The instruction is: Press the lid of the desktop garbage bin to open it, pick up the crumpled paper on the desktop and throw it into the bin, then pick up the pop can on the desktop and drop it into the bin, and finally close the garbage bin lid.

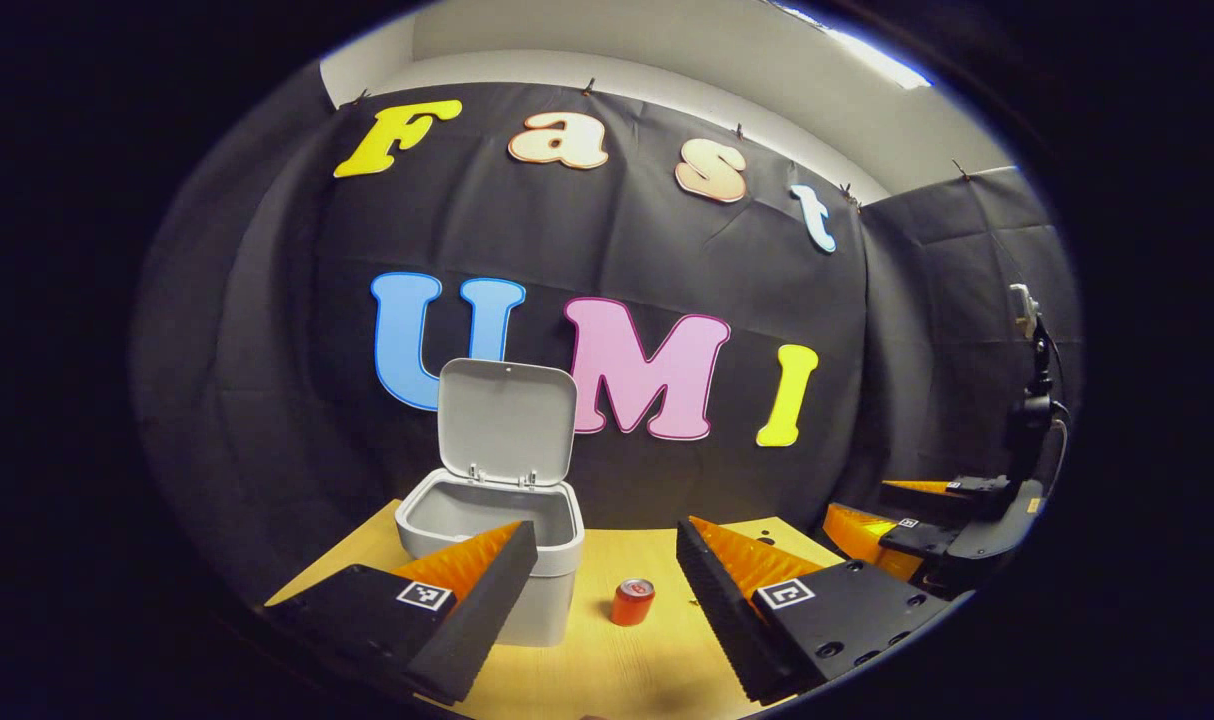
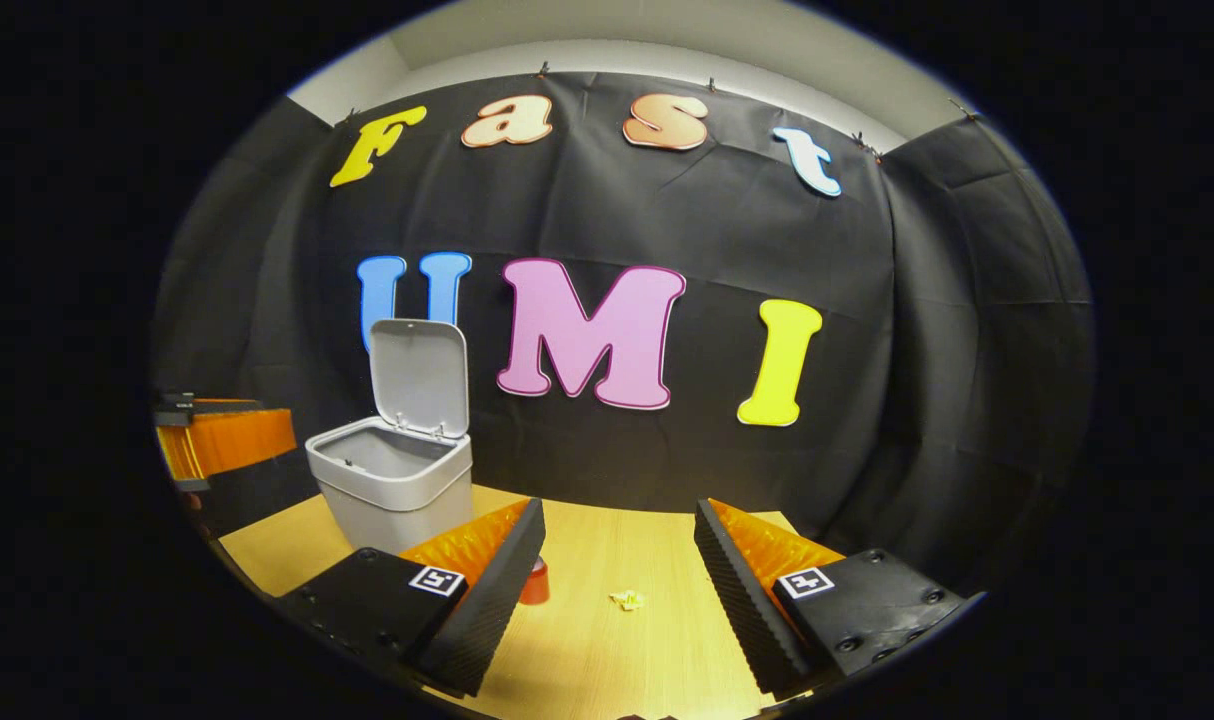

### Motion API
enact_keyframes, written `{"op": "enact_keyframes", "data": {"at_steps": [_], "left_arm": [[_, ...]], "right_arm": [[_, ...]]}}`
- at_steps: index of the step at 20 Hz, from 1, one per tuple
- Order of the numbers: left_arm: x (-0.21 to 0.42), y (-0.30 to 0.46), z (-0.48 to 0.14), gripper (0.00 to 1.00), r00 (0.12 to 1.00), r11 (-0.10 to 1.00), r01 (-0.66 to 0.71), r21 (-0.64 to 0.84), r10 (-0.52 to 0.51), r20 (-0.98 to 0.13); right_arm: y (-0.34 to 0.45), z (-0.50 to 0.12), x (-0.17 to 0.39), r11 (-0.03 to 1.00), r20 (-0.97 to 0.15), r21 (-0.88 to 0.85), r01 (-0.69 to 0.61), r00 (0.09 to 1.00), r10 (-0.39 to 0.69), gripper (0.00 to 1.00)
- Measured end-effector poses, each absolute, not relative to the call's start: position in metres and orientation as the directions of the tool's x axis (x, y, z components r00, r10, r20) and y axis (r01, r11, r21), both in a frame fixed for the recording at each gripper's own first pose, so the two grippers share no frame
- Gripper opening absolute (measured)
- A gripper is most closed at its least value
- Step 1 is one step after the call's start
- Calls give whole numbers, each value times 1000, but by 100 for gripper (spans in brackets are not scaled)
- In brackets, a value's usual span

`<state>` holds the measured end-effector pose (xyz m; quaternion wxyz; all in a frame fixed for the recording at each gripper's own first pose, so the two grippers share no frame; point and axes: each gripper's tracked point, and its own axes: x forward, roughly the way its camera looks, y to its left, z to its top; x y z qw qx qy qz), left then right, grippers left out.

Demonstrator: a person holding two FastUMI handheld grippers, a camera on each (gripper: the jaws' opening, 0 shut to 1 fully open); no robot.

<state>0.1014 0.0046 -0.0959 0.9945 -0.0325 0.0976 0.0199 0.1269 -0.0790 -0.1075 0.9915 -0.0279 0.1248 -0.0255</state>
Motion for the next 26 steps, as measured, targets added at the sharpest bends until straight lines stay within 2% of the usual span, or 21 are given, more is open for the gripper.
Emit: {"op": "enact_keyframes", "data": {"at_steps": [8,12,18,26], "left_arm": [[102,-5,-110,95,973,997,-43,-63,27,-230],[100,-7,-124,95,962,997,-56,-44,43,-269],[96,-6,-127,95,952,996,-94,-3,89,-292],[78,-2,-147,95,919,987,-159,22,156,-363]], "right_arm": [[-101,-212,193,995,-520,-71,-71,854,24,98],[-98,-288,230,982,-650,-91,-168,757,70,98],[-120,-378,272,982,-770,-82,-167,636,44,98],[-130,-468,271,979,-906,-28,-201,420,60,98]]}}
